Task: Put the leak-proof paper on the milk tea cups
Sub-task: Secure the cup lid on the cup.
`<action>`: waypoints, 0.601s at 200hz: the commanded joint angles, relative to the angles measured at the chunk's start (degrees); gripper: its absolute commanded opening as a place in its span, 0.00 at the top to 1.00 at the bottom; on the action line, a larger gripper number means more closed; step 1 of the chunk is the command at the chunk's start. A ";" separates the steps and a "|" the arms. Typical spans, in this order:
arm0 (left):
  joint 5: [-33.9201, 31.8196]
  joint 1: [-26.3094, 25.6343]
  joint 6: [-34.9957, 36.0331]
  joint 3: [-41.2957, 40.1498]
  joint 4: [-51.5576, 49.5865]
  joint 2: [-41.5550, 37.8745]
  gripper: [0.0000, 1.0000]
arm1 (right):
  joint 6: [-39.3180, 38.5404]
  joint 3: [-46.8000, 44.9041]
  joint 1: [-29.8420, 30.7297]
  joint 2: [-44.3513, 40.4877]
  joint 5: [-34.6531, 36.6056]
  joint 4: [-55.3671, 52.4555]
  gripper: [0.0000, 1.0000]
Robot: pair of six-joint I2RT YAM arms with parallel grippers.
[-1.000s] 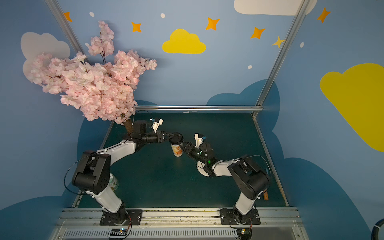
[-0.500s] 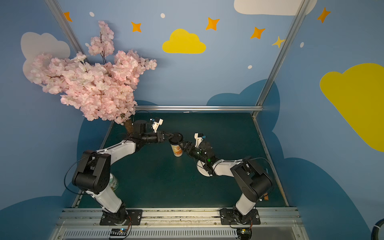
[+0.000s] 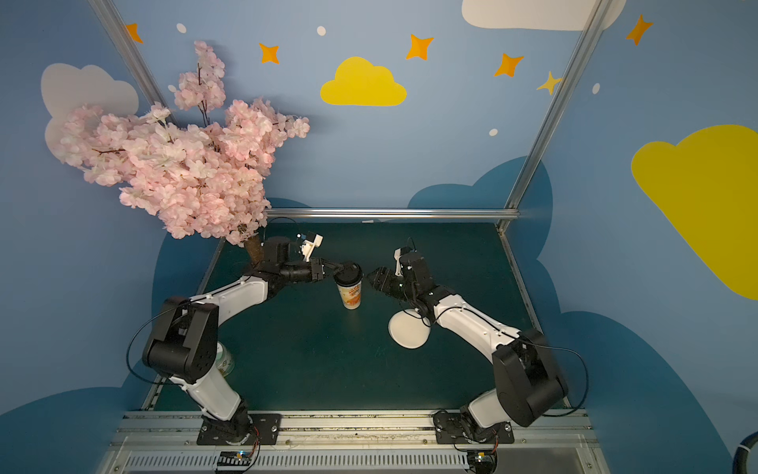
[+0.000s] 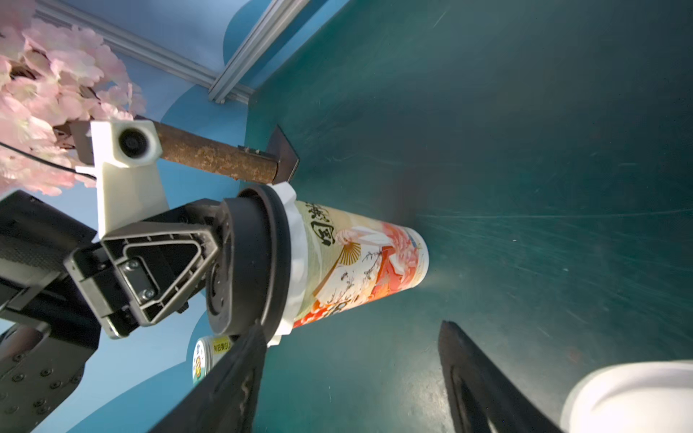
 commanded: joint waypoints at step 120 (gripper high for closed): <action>-7.89 -1.29 3.53 -5.92 -20.36 8.17 0.60 | -5.51 9.36 -2.21 11.72 -4.49 -3.89 0.29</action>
